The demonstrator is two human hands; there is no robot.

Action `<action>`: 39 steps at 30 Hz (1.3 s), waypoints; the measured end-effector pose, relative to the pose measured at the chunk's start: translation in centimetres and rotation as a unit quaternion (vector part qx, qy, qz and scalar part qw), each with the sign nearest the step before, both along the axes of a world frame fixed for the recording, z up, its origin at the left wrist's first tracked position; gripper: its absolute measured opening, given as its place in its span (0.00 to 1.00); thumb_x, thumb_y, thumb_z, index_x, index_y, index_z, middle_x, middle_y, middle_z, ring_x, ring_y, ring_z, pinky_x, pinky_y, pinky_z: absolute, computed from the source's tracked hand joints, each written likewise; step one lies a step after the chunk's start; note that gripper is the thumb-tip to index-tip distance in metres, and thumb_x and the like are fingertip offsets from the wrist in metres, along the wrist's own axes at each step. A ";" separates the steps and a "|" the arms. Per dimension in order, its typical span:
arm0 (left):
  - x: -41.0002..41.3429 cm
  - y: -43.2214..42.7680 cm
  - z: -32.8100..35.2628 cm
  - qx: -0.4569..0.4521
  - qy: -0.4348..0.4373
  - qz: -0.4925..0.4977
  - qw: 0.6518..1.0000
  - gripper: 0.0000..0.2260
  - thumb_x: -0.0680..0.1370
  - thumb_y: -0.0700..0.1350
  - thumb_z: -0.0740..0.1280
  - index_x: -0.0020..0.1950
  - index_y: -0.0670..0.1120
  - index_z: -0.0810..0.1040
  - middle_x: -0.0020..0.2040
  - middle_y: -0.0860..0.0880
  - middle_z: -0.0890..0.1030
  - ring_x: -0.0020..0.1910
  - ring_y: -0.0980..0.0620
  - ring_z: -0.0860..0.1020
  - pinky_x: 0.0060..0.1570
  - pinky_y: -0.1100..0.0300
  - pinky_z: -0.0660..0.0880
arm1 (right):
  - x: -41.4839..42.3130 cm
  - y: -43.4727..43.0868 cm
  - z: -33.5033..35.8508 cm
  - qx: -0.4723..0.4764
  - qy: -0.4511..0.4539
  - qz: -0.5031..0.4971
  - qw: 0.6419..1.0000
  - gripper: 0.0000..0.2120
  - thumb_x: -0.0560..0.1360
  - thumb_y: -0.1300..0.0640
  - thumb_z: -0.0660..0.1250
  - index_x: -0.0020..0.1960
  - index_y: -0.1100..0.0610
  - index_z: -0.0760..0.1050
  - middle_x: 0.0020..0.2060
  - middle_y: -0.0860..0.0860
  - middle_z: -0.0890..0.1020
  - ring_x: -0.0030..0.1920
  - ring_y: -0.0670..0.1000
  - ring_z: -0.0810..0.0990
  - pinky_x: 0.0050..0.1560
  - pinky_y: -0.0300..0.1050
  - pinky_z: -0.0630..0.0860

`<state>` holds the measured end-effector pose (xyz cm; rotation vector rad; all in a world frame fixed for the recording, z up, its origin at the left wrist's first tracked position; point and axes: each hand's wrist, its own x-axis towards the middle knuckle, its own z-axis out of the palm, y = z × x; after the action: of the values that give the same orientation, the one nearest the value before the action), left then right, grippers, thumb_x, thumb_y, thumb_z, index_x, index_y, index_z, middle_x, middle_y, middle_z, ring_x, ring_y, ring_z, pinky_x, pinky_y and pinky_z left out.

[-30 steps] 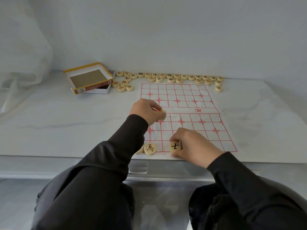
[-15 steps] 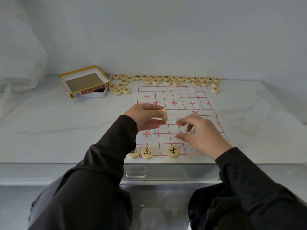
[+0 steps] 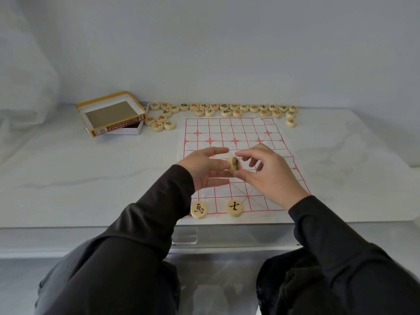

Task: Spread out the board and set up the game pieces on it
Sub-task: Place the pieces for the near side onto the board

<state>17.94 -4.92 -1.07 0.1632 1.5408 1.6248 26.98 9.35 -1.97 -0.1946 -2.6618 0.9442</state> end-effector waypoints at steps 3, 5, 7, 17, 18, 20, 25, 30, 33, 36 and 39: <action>-0.1 0.1 0.0 -0.008 0.014 -0.008 1.000 0.16 0.76 0.35 0.65 0.61 0.49 0.72 0.46 0.43 0.83 0.43 0.48 0.83 0.40 0.57 0.81 | -0.1 -0.1 -0.1 0.004 -0.003 0.003 1.000 0.17 0.70 0.54 0.73 0.58 0.52 0.78 0.46 0.44 0.74 0.43 0.40 0.71 0.41 0.29 0.66; 0.0 0.1 0.0 -0.011 0.023 -0.012 1.000 0.16 0.76 0.34 0.65 0.61 0.49 0.72 0.47 0.44 0.83 0.44 0.47 0.83 0.41 0.57 0.80 | -0.1 -0.1 -0.2 0.008 -0.004 0.003 1.000 0.15 0.70 0.55 0.73 0.57 0.52 0.79 0.46 0.44 0.74 0.43 0.40 0.71 0.40 0.28 0.66; 0.1 0.2 0.0 -0.011 0.030 -0.014 0.999 0.17 0.76 0.34 0.64 0.62 0.48 0.72 0.46 0.44 0.82 0.44 0.47 0.82 0.43 0.57 0.80 | -0.1 -0.1 -0.2 0.009 -0.001 0.006 1.000 0.13 0.70 0.55 0.73 0.55 0.52 0.79 0.45 0.44 0.74 0.43 0.40 0.71 0.40 0.28 0.65; 0.5 1.2 -0.1 -0.077 0.094 -0.052 0.991 0.13 0.77 0.40 0.66 0.61 0.47 0.74 0.46 0.46 0.84 0.45 0.49 0.83 0.43 0.58 0.80 | 1.5 1.7 0.2 0.026 -0.020 -0.004 0.999 0.11 0.69 0.52 0.74 0.49 0.53 0.78 0.43 0.46 0.79 0.44 0.44 0.75 0.42 0.30 0.70; 0.7 1.5 -0.2 -0.090 0.110 -0.057 0.988 0.12 0.77 0.41 0.65 0.61 0.48 0.74 0.47 0.46 0.84 0.45 0.50 0.83 0.44 0.58 0.80 | 1.8 2.1 0.3 0.019 -0.028 -0.010 0.999 0.11 0.69 0.52 0.74 0.49 0.53 0.78 0.43 0.46 0.79 0.44 0.45 0.76 0.44 0.32 0.72; 1.2 2.0 -0.2 -0.118 0.144 -0.079 0.979 0.11 0.78 0.42 0.65 0.60 0.48 0.74 0.47 0.48 0.84 0.46 0.51 0.83 0.45 0.58 0.80 | 2.6 3.1 0.5 0.009 -0.042 -0.024 0.999 0.11 0.69 0.52 0.74 0.49 0.52 0.78 0.43 0.45 0.80 0.44 0.45 0.77 0.45 0.35 0.74; 2.4 2.7 -0.4 -0.132 0.184 -0.117 0.967 0.09 0.79 0.43 0.64 0.59 0.49 0.74 0.47 0.49 0.83 0.44 0.53 0.83 0.43 0.60 0.80 | 5.0 6.0 0.6 0.008 -0.065 -0.069 0.995 0.08 0.70 0.52 0.73 0.47 0.52 0.78 0.41 0.44 0.81 0.43 0.43 0.78 0.42 0.28 0.73; 3.1 2.9 -0.4 -0.133 0.195 -0.122 0.964 0.09 0.79 0.43 0.63 0.59 0.49 0.74 0.47 0.49 0.83 0.44 0.53 0.82 0.43 0.61 0.80 | 7.1 8.1 0.6 0.051 -0.167 -0.075 0.982 0.11 0.70 0.54 0.73 0.51 0.53 0.78 0.44 0.47 0.80 0.44 0.47 0.77 0.45 0.36 0.74; 3.3 3.0 -0.4 -0.135 0.200 -0.118 0.963 0.10 0.79 0.43 0.62 0.60 0.48 0.74 0.47 0.49 0.83 0.44 0.52 0.82 0.45 0.60 0.79 | 7.9 8.3 0.4 0.102 -0.225 -0.059 0.967 0.13 0.71 0.55 0.72 0.54 0.55 0.77 0.46 0.47 0.78 0.46 0.47 0.76 0.47 0.36 0.72; 3.6 3.2 -0.3 -0.141 0.204 -0.117 0.962 0.11 0.79 0.42 0.62 0.61 0.48 0.73 0.46 0.49 0.82 0.44 0.52 0.82 0.45 0.60 0.79 | 8.1 8.1 0.2 0.126 -0.241 -0.043 0.961 0.13 0.72 0.55 0.70 0.56 0.55 0.77 0.49 0.47 0.77 0.48 0.47 0.75 0.47 0.35 0.70; 3.8 3.4 -0.4 -0.151 0.206 -0.117 0.960 0.11 0.79 0.42 0.62 0.62 0.47 0.73 0.47 0.49 0.82 0.43 0.53 0.81 0.44 0.60 0.78 | 8.0 7.8 0.2 0.141 -0.248 -0.034 0.958 0.15 0.73 0.55 0.70 0.58 0.55 0.76 0.50 0.47 0.76 0.48 0.46 0.74 0.47 0.33 0.68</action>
<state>21.74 -1.57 -1.43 0.5240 1.9805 1.1994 35.01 17.14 -1.81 -0.5118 -3.1800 0.5327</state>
